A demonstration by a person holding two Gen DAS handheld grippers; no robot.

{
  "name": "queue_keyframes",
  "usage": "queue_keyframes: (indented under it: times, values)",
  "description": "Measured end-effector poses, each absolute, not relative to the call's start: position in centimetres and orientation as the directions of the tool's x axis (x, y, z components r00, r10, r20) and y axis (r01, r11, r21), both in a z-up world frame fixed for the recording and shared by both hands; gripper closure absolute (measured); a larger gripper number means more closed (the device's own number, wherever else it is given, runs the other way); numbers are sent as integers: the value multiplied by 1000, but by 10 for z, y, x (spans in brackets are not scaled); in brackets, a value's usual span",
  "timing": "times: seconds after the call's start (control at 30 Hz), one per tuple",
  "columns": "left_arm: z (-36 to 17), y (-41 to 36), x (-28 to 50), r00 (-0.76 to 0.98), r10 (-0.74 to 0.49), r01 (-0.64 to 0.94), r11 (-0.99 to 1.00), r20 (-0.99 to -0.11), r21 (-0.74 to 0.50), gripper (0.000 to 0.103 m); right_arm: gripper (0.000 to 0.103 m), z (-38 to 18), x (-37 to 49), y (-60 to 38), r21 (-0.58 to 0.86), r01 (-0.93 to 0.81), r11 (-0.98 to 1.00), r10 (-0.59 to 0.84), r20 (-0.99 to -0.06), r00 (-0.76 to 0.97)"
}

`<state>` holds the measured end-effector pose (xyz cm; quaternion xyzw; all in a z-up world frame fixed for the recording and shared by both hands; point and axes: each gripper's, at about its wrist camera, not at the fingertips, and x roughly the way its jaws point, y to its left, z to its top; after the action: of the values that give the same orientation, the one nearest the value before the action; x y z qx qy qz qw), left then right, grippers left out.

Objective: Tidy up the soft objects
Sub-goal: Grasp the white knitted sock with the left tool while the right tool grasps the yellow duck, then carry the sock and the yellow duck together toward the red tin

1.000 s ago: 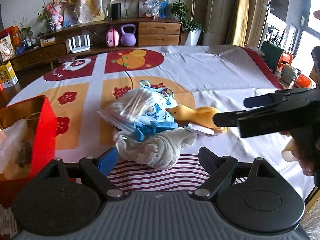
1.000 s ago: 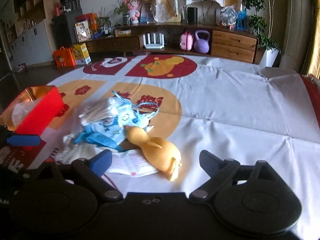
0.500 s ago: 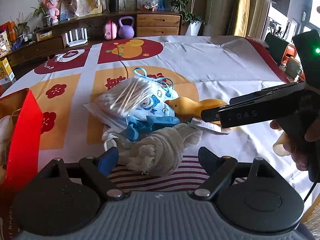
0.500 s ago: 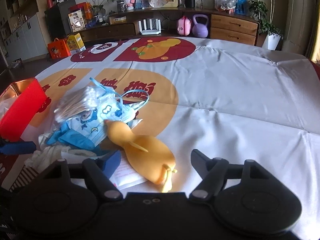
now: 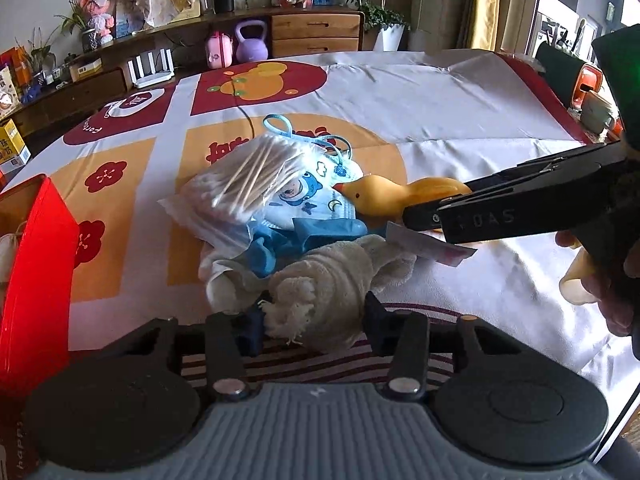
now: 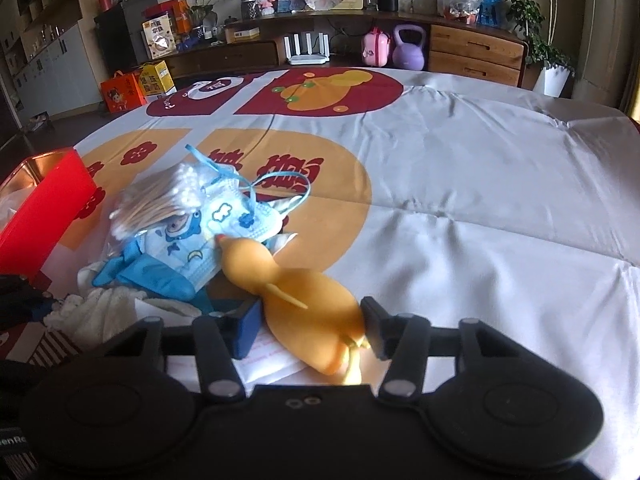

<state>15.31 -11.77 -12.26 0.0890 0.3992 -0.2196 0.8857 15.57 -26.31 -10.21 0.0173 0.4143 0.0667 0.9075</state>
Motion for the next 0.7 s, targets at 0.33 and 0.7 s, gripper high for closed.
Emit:
queue_keyframes:
  times: [0.33,0.7]
  values:
    - [-115,-114,150,598,-318,438,898,-736,-32,67,73,-94,149,-259,53,-105,993,110,-741,662]
    - [-90,-106,137,629,-325,431,902,-706,-32,68,75,-69,133,-267,66,-69,995,95,-694,713]
